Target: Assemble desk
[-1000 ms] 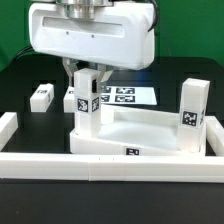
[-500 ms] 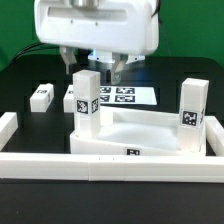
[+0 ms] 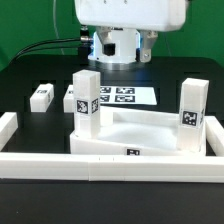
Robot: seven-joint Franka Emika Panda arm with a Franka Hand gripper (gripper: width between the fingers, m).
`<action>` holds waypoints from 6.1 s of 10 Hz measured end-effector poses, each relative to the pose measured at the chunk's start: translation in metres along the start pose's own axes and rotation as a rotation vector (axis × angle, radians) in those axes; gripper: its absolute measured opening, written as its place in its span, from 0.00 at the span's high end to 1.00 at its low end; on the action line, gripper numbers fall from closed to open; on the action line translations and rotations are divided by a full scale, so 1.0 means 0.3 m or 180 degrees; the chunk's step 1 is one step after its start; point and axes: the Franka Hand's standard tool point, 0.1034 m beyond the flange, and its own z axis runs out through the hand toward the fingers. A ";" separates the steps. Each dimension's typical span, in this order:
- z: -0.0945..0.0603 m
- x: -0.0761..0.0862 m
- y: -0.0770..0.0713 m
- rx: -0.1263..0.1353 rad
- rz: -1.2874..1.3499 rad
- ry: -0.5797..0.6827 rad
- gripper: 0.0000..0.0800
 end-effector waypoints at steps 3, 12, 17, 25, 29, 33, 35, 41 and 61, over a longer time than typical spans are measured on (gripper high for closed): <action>0.005 0.002 0.001 -0.0005 -0.0018 -0.0001 0.19; 0.067 -0.118 0.076 0.0150 0.0860 0.0010 0.19; 0.090 -0.129 0.081 0.0191 0.2186 -0.0116 0.19; 0.208 -0.122 0.085 -0.0016 0.3252 -0.0227 0.19; 0.356 -0.171 0.108 -0.0283 0.3160 -0.0158 0.19; 0.411 -0.194 0.123 -0.0381 0.3101 -0.0124 0.19; 0.412 -0.194 0.124 -0.0382 0.3077 -0.0125 0.51; 0.411 -0.194 0.125 -0.0379 0.3005 -0.0129 0.92; 0.384 -0.035 0.295 -0.0394 -0.0044 -0.0363 0.92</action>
Offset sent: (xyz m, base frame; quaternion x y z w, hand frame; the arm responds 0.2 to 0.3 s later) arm 0.0068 -0.0114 -0.0019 -0.0098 0.0163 0.0128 0.9997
